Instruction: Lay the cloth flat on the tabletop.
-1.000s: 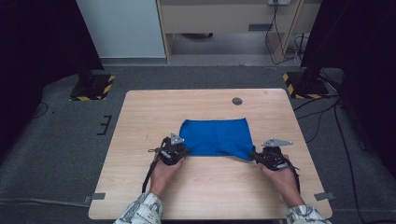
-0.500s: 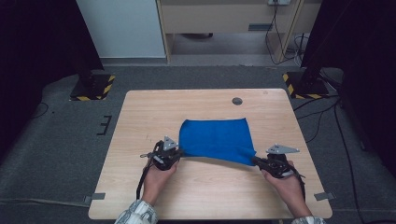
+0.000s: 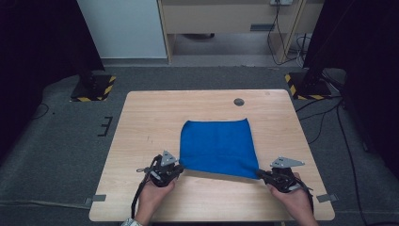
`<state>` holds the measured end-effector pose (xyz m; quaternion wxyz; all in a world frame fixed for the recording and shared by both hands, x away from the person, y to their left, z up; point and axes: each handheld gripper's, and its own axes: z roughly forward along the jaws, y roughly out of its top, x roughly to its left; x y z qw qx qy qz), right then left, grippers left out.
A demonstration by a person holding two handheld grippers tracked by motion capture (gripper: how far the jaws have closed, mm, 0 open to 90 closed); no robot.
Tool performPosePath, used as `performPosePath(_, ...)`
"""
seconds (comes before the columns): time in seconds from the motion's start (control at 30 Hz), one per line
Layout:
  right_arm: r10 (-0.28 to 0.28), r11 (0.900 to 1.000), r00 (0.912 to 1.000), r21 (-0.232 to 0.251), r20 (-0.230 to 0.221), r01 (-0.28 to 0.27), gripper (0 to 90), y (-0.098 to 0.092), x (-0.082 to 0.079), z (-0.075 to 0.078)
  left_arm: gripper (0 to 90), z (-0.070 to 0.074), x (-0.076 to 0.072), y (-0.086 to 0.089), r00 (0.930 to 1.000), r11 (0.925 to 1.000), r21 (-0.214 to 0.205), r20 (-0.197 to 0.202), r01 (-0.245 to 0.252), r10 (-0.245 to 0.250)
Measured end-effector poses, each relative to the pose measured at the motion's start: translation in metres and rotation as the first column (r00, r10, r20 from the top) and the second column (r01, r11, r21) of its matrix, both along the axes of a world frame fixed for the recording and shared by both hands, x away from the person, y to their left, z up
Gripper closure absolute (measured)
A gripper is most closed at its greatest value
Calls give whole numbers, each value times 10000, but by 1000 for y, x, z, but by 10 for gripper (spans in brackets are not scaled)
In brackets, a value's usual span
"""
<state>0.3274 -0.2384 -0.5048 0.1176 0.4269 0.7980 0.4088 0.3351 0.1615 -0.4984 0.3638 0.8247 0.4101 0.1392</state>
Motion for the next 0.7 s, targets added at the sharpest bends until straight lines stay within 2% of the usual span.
performPosePath(0.13, -124, 9999, 9999, -51, -65, 124, 884, 0, -3, 0, 853, -4, -9, -1, 9998, 9999, 82, -177, 98, -97)
performPosePath(0.23, -58, 9998, 10000, -170, -49, 58, 884, -1, -6, -1, 853, -3, -13, 0, 9995, 9999, -148, -293, 74, -78)
performPosePath(0.47, -141, 9999, 9995, -95, -290, 139, 880, -7, -12, -2, 834, -4, -24, -4, 9994, 9996, 106, -228, 255, -252)
performPosePath(0.53, -212, 9997, 9994, -86, -290, 209, 880, -10, -13, -2, 814, -4, -30, -6, 9992, 9994, 83, -235, 333, -331)
performPosePath(0.67, -284, 9996, 9988, -60, -405, 282, 863, -13, -15, -2, 727, -1, -39, -8, 9996, 9980, 558, 20, 284, -285)
performPosePath(0.7, -248, 9996, 9988, -150, -430, 241, 843, -14, -17, -2, 703, 0, -41, -7, 9996, 9984, 521, 102, 239, -245)
